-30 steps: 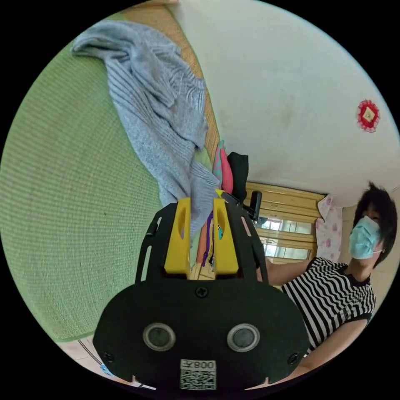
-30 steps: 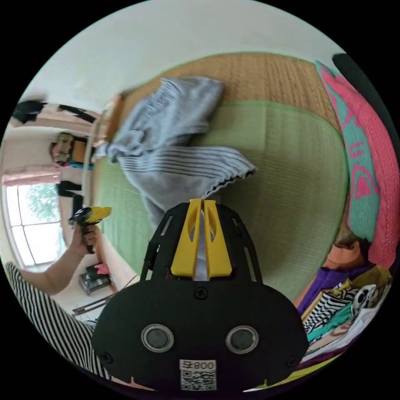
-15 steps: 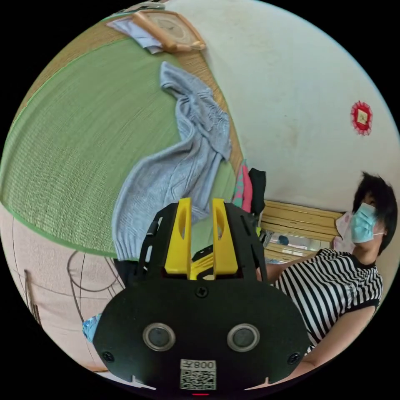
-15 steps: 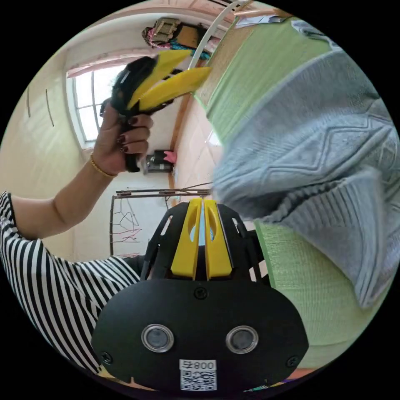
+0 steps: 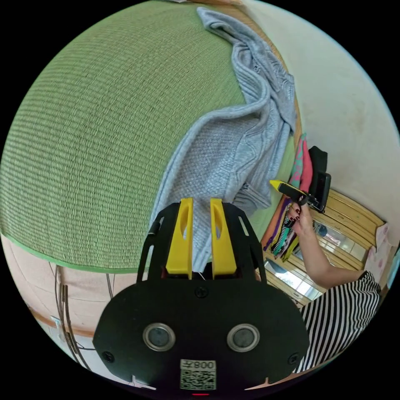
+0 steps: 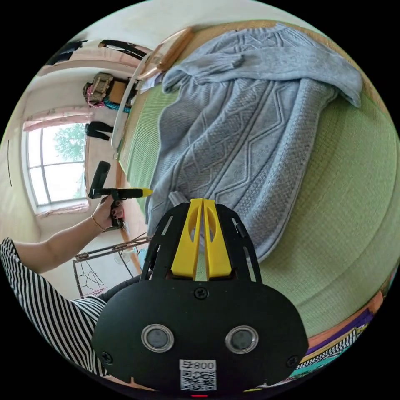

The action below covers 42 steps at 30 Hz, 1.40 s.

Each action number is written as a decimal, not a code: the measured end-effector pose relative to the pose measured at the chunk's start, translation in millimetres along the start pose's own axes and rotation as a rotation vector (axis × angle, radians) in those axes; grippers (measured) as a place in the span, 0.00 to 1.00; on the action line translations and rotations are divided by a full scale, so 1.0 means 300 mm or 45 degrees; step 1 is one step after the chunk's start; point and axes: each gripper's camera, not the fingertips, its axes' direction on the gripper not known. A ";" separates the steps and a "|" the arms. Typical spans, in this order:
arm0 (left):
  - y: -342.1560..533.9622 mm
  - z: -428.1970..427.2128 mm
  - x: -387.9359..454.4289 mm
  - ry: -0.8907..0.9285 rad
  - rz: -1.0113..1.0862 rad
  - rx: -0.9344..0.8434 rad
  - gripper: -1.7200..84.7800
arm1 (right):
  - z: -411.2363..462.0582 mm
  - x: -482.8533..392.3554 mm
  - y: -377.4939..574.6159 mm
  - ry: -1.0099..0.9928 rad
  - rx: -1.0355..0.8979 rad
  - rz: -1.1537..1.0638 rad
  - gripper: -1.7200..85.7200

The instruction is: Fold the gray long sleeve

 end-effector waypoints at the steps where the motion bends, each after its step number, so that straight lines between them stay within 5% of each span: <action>1: -0.013 0.013 -0.001 -0.017 -0.014 -0.022 0.09 | 0.054 0.015 -0.027 -0.020 -0.091 -0.009 0.02; 8: -0.018 0.033 0.009 -0.126 -0.031 -0.097 0.03 | 0.177 0.007 0.073 -0.208 -0.479 -0.144 0.02; 14: 0.019 0.034 -0.007 -0.093 -0.096 -0.094 0.02 | 0.231 0.119 0.303 0.008 -0.870 -0.064 0.02; 18: 0.044 0.038 0.013 -0.152 -0.102 -0.123 0.02 | 0.201 0.190 0.358 -0.107 -0.816 0.116 0.02; 25: 0.000 -0.025 0.162 -0.144 -0.025 0.042 0.02 | 0.038 0.038 0.205 -0.059 -0.405 -0.013 0.02; 31: -0.139 0.034 0.251 -0.411 0.068 -0.146 0.02 | 0.153 -0.004 0.205 0.098 -0.511 -0.079 0.02; 38: -0.044 -0.043 0.203 -0.327 -0.137 -0.058 0.03 | 0.131 -0.009 0.382 0.125 -0.544 -0.030 0.02; 42: -0.050 -0.130 0.300 -0.194 -0.031 0.161 0.04 | 0.053 -0.035 0.411 0.058 -0.433 0.046 0.02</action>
